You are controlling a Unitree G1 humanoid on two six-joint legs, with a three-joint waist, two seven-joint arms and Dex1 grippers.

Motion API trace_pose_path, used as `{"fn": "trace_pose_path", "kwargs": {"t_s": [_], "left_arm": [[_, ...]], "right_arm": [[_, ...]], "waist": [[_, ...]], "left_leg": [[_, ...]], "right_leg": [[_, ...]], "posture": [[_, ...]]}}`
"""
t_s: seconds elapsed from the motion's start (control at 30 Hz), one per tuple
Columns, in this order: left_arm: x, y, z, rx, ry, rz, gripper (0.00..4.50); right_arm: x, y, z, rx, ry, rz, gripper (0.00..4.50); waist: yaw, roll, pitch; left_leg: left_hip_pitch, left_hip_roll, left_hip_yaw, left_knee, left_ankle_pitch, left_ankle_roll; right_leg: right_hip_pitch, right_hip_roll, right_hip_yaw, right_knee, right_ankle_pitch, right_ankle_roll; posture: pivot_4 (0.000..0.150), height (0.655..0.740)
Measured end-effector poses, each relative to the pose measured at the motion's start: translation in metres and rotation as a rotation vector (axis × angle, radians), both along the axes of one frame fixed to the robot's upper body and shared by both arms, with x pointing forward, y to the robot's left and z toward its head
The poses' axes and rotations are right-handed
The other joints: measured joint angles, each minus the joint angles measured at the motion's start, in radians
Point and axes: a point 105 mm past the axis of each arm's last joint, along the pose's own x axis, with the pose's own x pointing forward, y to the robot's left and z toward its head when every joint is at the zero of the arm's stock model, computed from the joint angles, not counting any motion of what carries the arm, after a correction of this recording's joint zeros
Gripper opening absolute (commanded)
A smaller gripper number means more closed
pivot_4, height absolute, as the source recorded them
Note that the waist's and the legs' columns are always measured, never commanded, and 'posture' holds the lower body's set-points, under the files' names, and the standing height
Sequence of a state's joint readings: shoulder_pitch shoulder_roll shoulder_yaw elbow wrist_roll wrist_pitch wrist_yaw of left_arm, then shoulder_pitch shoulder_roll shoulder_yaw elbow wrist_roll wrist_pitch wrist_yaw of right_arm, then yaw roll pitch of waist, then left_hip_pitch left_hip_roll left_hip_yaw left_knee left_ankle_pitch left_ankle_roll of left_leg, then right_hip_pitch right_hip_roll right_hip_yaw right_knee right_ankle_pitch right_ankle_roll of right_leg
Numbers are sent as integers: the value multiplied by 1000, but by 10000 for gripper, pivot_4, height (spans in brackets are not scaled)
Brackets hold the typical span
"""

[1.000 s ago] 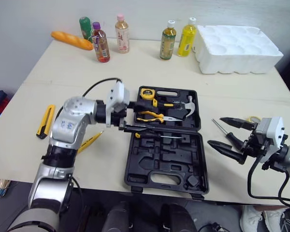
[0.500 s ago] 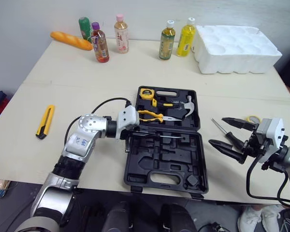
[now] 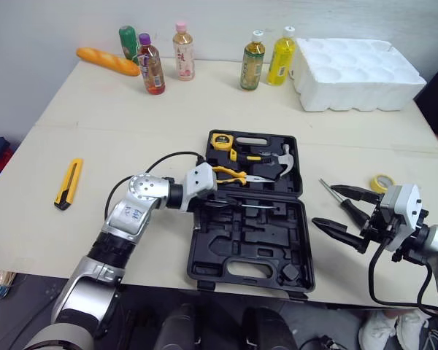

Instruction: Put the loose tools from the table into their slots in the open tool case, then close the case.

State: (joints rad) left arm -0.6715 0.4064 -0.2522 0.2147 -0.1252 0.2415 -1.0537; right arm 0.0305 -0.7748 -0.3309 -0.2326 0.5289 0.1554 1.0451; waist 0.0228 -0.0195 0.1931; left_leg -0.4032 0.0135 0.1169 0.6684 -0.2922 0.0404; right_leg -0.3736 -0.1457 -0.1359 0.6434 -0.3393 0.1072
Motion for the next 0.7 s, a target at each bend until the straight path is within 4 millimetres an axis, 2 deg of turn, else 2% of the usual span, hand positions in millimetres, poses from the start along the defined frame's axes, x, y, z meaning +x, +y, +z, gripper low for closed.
{"fn": "trace_pose_path", "kwargs": {"t_s": [0.37,0.47,0.57,0.7], "left_arm": [[4,-5,-4,62,-28,-3,333],[3,-4,-6,92,-46,-11,333],[2,-3,-11,128,-53,-6,333],[1,-4,-16,147,-64,5,333]], "right_arm": [[-5,-1,-5,-8,8,9,45000],[-5,-1,-6,-9,8,8,45000],[-5,-2,-7,-15,3,5,45000],[-5,-4,-11,-11,16,-4,45000]], "waist": [[0,0,-1],[-2,1,-2],[-4,2,-3],[-2,3,-10]], "left_leg": [[2,0,0,0,0,0],[6,0,0,-1,0,0],[17,1,0,-5,-1,0],[18,1,0,-5,-3,0]], "right_leg": [[1,0,0,0,0,0],[5,0,0,-1,0,0],[17,0,1,-8,0,0],[18,-1,1,-12,0,0]], "posture": [[1500,7400],[1500,7400],[1500,7400],[1500,7400]]}}
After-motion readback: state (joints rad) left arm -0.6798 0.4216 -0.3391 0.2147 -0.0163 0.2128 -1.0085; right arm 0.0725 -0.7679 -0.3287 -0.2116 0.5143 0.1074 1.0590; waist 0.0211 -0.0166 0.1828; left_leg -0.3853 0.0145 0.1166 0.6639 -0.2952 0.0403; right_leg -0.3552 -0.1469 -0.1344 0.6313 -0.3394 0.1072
